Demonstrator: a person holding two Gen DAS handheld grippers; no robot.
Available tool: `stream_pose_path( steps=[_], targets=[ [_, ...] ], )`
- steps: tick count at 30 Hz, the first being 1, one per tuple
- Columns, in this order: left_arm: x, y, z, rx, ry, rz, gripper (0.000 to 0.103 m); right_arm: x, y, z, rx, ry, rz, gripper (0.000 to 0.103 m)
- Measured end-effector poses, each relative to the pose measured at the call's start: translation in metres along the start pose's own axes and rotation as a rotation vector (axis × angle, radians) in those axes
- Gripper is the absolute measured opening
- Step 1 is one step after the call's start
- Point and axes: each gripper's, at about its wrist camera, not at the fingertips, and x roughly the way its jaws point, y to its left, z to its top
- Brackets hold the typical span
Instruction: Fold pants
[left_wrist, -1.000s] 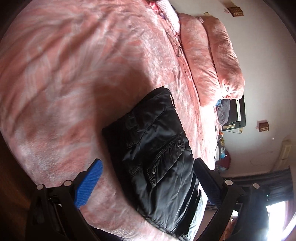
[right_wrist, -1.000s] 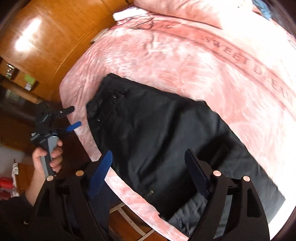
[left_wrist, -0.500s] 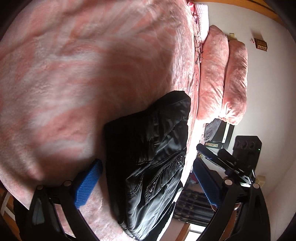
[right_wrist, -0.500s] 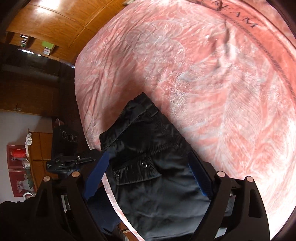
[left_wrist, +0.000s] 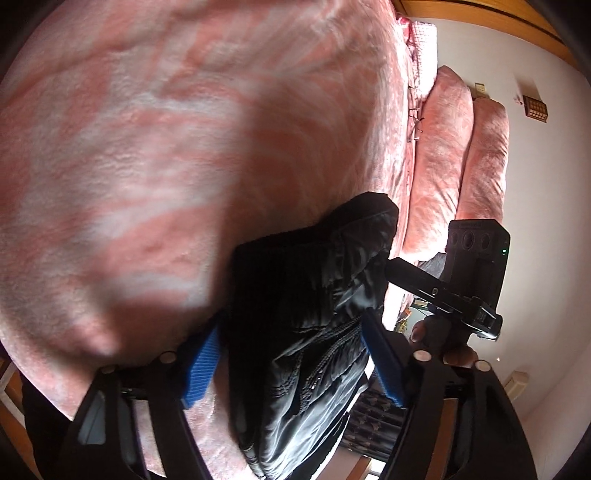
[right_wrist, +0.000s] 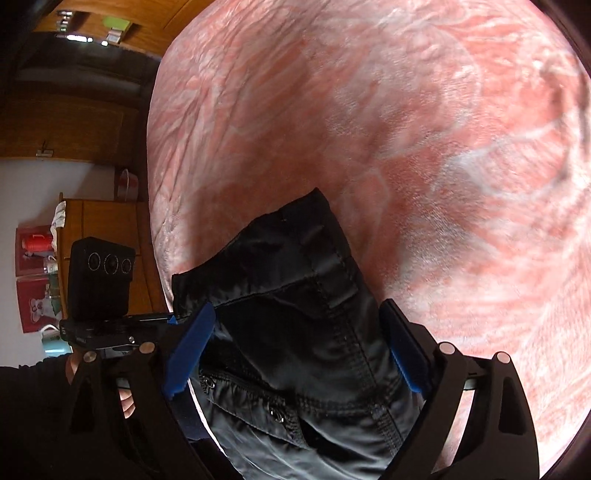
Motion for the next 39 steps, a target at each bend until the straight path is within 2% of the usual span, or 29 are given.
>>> stream_pose_path(
  steps=[1, 3, 5, 7, 11, 19, 25, 39],
  targets=[
    [0.000, 0.001, 0.000, -0.004, 0.000, 0.008, 0.060, 0.001, 0.001, 0.002, -0.006, 0.005, -0.002, 0.089],
    [-0.001, 0.004, -0.001, -0.013, -0.001, 0.026, 0.046, 0.003, 0.002, 0.003, -0.014, 0.011, -0.022, 0.077],
    [-0.001, 0.004, -0.002, -0.009, -0.003, 0.036, 0.039, 0.000, 0.002, 0.001, -0.012, 0.017, -0.051, 0.049],
    [-0.001, 0.002, -0.004, 0.007, -0.005, 0.045, 0.034, -0.005, 0.004, -0.003, -0.018, 0.007, -0.072, 0.038],
    [-0.005, -0.013, -0.009, 0.060, -0.018, 0.048, 0.030, -0.021, 0.009, -0.015, -0.020, -0.043, -0.085, 0.030],
    [-0.025, -0.064, -0.034, 0.228, -0.055, 0.059, 0.028, -0.075, 0.043, -0.049, -0.038, -0.157, -0.133, 0.027],
    [-0.040, -0.107, -0.063, 0.361, -0.078, 0.058, 0.028, -0.121, 0.065, -0.088, -0.030, -0.242, -0.169, 0.026],
    [-0.069, -0.193, -0.167, 0.707, -0.097, 0.093, 0.027, -0.209, 0.108, -0.209, -0.017, -0.418, -0.252, 0.026]
  ],
)
